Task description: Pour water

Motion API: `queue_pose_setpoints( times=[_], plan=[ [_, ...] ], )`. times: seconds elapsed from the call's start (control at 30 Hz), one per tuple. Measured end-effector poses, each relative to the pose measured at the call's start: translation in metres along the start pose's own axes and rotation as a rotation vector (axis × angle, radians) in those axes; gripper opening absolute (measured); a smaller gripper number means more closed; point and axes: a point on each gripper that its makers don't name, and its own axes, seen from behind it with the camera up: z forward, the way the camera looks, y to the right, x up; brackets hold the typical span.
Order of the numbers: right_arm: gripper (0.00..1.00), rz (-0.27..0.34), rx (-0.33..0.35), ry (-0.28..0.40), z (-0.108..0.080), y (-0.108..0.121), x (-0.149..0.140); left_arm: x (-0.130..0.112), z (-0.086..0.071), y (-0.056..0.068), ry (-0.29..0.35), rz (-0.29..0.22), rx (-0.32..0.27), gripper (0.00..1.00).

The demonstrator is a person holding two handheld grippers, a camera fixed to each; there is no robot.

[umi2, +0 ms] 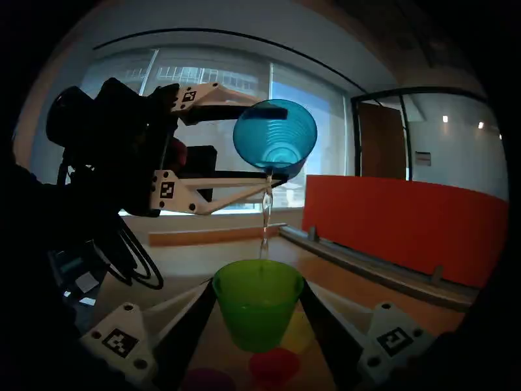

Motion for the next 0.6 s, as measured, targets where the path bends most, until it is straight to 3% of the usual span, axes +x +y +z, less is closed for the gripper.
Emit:
queue_pose_setpoints(
  times=[0.6],
  plan=[
    [0.92,-0.003,-0.011,0.008,-0.0027,0.0022,0.0036,0.0034,-0.0008,0.0014,0.004,0.053,0.006,0.84]
  ],
)
